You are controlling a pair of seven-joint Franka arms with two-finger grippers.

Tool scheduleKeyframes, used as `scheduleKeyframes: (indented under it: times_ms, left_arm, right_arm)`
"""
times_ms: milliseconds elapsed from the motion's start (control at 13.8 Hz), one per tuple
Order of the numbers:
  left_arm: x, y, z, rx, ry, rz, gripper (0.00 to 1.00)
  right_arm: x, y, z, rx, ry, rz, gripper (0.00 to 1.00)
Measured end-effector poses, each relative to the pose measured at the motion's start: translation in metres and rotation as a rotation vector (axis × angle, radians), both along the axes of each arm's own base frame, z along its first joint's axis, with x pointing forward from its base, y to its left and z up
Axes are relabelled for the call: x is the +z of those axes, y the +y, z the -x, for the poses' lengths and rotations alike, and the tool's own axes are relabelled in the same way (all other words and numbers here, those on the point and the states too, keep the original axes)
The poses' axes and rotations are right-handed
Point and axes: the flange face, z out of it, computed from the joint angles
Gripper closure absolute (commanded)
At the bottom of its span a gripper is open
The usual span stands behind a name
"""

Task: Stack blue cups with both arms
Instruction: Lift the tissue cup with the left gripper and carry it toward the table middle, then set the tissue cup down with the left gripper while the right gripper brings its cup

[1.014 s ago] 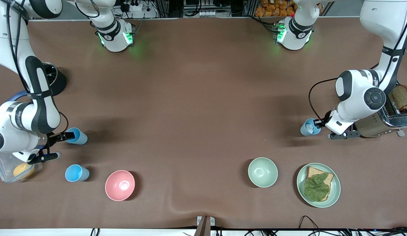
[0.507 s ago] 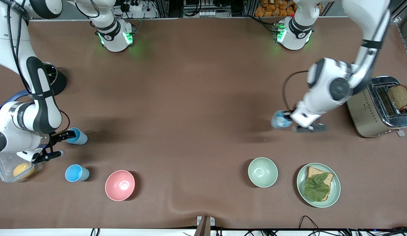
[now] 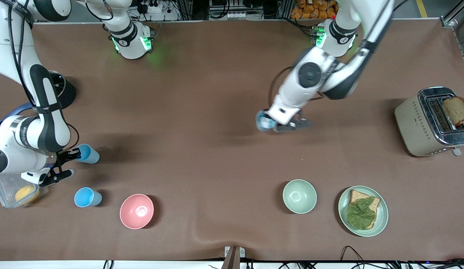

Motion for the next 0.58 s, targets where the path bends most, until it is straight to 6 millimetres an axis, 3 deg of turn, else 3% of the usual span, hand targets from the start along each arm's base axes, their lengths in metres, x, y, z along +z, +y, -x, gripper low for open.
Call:
scheduleKeyframes:
  times_ms: [217, 507, 580]
  left_arm:
    - [-0.016, -0.052, 0.010, 0.030, 0.006, -0.008, 1.00]
    - [-0.053, -0.080, 0.012, 0.070, 0.000, -0.021, 1.00]
    - [-0.062, -0.084, 0.013, 0.085, 0.002, -0.012, 0.88]
  right_arm:
    - [0.040, 0.021, -0.006, 0.038, 0.016, -0.025, 1.00]
    - [0.116, 0.077, -0.006, 0.119, 0.040, -0.073, 1.00]
    - [0.130, 0.095, -0.006, 0.147, 0.047, -0.088, 1.00]
